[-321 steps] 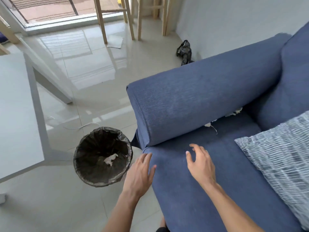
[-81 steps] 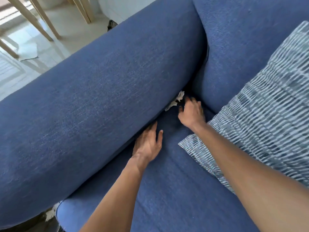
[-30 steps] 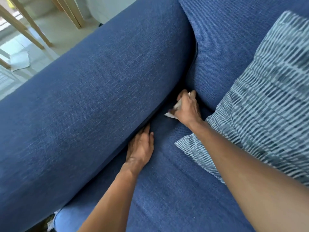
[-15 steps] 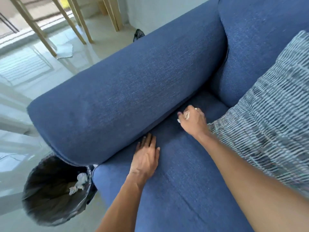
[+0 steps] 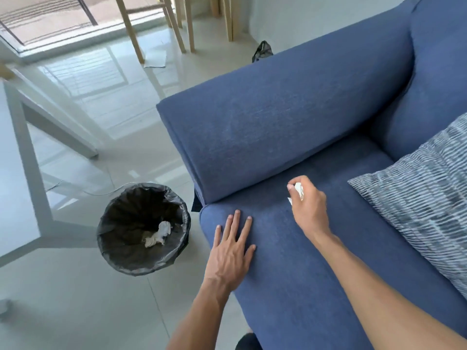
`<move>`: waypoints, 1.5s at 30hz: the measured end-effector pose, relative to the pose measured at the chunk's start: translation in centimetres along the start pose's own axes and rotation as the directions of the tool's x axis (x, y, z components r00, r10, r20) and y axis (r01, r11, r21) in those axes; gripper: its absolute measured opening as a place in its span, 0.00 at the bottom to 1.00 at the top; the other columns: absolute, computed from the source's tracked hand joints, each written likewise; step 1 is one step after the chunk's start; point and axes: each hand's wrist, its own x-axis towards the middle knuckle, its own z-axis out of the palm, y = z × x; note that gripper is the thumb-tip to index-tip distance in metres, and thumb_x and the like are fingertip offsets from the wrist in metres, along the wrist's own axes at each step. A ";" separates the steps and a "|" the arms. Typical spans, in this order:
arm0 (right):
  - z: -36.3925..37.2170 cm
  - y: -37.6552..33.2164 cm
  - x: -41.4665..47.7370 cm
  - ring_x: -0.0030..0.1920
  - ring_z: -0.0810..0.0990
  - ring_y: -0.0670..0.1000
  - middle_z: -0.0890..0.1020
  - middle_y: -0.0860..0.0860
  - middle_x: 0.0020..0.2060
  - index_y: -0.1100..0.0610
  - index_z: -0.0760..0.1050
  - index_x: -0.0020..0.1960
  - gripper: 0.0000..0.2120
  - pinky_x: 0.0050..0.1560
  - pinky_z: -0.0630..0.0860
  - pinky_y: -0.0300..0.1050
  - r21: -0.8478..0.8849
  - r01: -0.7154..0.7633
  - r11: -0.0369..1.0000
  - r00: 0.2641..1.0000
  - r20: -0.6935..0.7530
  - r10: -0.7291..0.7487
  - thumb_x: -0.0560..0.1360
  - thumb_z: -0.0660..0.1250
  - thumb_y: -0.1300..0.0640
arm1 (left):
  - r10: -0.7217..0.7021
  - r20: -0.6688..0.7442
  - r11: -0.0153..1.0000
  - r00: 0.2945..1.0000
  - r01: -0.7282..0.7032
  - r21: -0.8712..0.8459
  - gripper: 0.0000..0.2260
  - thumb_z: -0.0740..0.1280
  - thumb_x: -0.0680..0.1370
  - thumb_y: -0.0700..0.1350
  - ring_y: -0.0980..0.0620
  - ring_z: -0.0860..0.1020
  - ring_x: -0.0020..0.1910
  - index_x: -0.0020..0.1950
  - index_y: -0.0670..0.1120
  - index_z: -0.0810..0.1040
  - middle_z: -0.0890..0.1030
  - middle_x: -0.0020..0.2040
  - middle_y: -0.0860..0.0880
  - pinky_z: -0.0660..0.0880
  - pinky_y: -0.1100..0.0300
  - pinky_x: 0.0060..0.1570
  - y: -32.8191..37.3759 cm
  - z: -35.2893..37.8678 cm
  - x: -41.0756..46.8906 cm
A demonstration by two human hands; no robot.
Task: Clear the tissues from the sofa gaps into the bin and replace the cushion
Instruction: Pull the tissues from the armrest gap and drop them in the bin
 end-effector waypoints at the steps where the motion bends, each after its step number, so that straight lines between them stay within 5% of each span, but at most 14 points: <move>1: 0.3 -0.6 -0.5 0.28 0.75 0.45 0.73 0.50 0.30 0.58 0.74 0.47 0.07 0.25 0.67 0.29 -0.012 0.007 1.000 1.000 0.011 -0.007 0.81 0.63 0.57 | 0.003 -0.001 1.000 1.000 -0.003 -0.005 0.28 0.47 0.81 0.57 0.44 0.52 0.78 0.80 0.50 0.52 0.51 0.80 0.45 0.52 0.44 0.75 -0.5 0.4 -0.7; 3: 1.4 -1.5 -1.6 0.28 0.76 0.45 0.73 0.50 0.28 0.57 0.74 0.43 0.11 0.26 0.71 0.31 -0.041 0.019 0.999 0.998 0.062 -0.016 0.81 0.64 0.52 | -0.018 -0.006 1.000 1.000 0.018 0.003 0.28 0.48 0.80 0.56 0.42 0.57 0.77 0.80 0.49 0.55 0.55 0.79 0.44 0.58 0.43 0.73 -1.9 1.0 -2.4; 6: 3.3 -2.6 -3.5 0.28 0.80 0.46 0.75 0.49 0.26 0.54 0.71 0.37 0.17 0.29 0.80 0.50 -0.072 0.011 0.997 0.996 0.090 -0.004 0.80 0.62 0.44 | -0.080 -0.004 0.997 0.997 0.080 -0.015 0.28 0.46 0.80 0.55 0.40 0.57 0.77 0.80 0.47 0.54 0.55 0.79 0.42 0.59 0.44 0.73 -4.6 0.8 -5.2; 9: 5.8 -4.6 -6.0 0.29 0.76 0.58 0.74 0.54 0.25 0.56 0.63 0.34 0.23 0.26 0.69 0.48 -0.186 0.049 0.981 0.993 0.115 -0.027 0.80 0.59 0.42 | -0.152 0.020 0.988 0.988 0.152 0.025 0.29 0.44 0.81 0.56 0.41 0.50 0.79 0.80 0.46 0.49 0.48 0.80 0.43 0.50 0.46 0.76 -8.6 0.3 -8.3; 13: 9.8 -8.3 -9.0 0.29 0.67 0.57 0.69 0.54 0.24 0.57 0.59 0.31 0.25 0.27 0.58 0.48 -0.214 0.086 0.973 0.987 0.153 -0.054 0.82 0.56 0.45 | -0.275 0.003 0.961 0.961 0.275 0.003 0.31 0.46 0.78 0.58 0.40 0.63 0.75 0.77 0.43 0.62 0.62 0.77 0.41 0.62 0.44 0.72 -14.2 -0.2 -12.2; 17: 15.1 -12.0 -10.9 0.37 0.75 0.64 0.76 0.60 0.29 0.53 0.58 0.28 0.26 0.34 0.64 0.51 -0.256 0.187 0.948 0.956 0.271 -0.115 0.84 0.52 0.47 | -0.361 -0.051 0.932 0.931 0.360 -0.028 0.32 0.47 0.78 0.58 0.39 0.66 0.73 0.76 0.42 0.64 0.65 0.76 0.41 0.65 0.43 0.70 -19.5 -1.0 -15.7; 22: 20.7 -16.5 -13.0 0.38 0.78 0.64 0.77 0.61 0.30 0.55 0.61 0.26 0.28 0.38 0.69 0.54 -0.229 0.337 0.913 0.891 0.390 -0.231 0.84 0.52 0.48 | -0.429 -0.099 0.903 0.898 0.425 -0.058 0.31 0.41 0.80 0.59 0.43 0.51 0.79 0.80 0.45 0.51 0.51 0.80 0.44 0.50 0.49 0.76 -24.6 -1.4 -19.2; 25: 23.4 -18.2 -13.4 0.40 0.77 0.59 0.78 0.54 0.35 0.57 0.71 0.35 0.24 0.38 0.70 0.51 -0.234 0.310 0.921 0.877 0.444 -0.182 0.83 0.53 0.43 | -0.455 -0.133 0.890 0.881 0.447 -0.088 0.29 0.49 0.83 0.55 0.44 0.48 0.79 0.80 0.45 0.48 0.49 0.80 0.44 0.47 0.50 0.76 -26.9 -1.4 -20.1; 28: 25.8 -19.0 -13.5 0.47 0.74 0.56 0.78 0.55 0.50 0.56 0.69 0.60 0.12 0.44 0.69 0.49 -0.290 0.297 0.910 0.810 0.580 -0.079 0.81 0.59 0.49 | -0.469 -0.146 0.883 0.871 0.457 -0.108 0.28 0.50 0.83 0.55 0.44 0.49 0.79 0.80 0.45 0.48 0.50 0.80 0.44 0.47 0.50 0.76 -28.1 -1.5 -20.3; 33: 28.1 -19.0 -13.7 0.63 0.74 0.64 0.72 0.64 0.64 0.56 0.55 0.76 0.32 0.59 0.70 0.51 -0.234 0.206 0.950 0.756 0.655 -0.003 0.76 0.65 0.56 | -0.468 -0.151 0.882 0.871 0.451 -0.138 0.28 0.49 0.83 0.55 0.44 0.49 0.79 0.80 0.45 0.47 0.50 0.80 0.44 0.46 0.51 0.76 -28.5 -1.5 -19.8; 40: 27.2 -17.6 -13.9 0.68 0.71 0.61 0.69 0.61 0.70 0.55 0.55 0.78 0.30 0.65 0.69 0.54 -0.274 0.217 0.937 0.761 0.649 0.014 0.81 0.60 0.48 | -0.443 -0.141 0.894 0.885 0.424 -0.145 0.29 0.50 0.83 0.55 0.44 0.50 0.79 0.80 0.45 0.49 0.51 0.80 0.43 0.47 0.51 0.76 -28.6 -1.6 -19.3; 45: 22.7 -15.5 -12.3 0.71 0.68 0.59 0.69 0.57 0.72 0.56 0.60 0.78 0.28 0.67 0.67 0.55 -0.316 0.262 0.912 0.843 0.535 -0.057 0.82 0.57 0.45 | -0.388 -0.127 0.919 0.913 0.374 -0.123 0.29 0.48 0.83 0.57 0.45 0.48 0.79 0.80 0.45 0.48 0.50 0.80 0.44 0.46 0.52 0.76 -26.5 -3.3 -17.8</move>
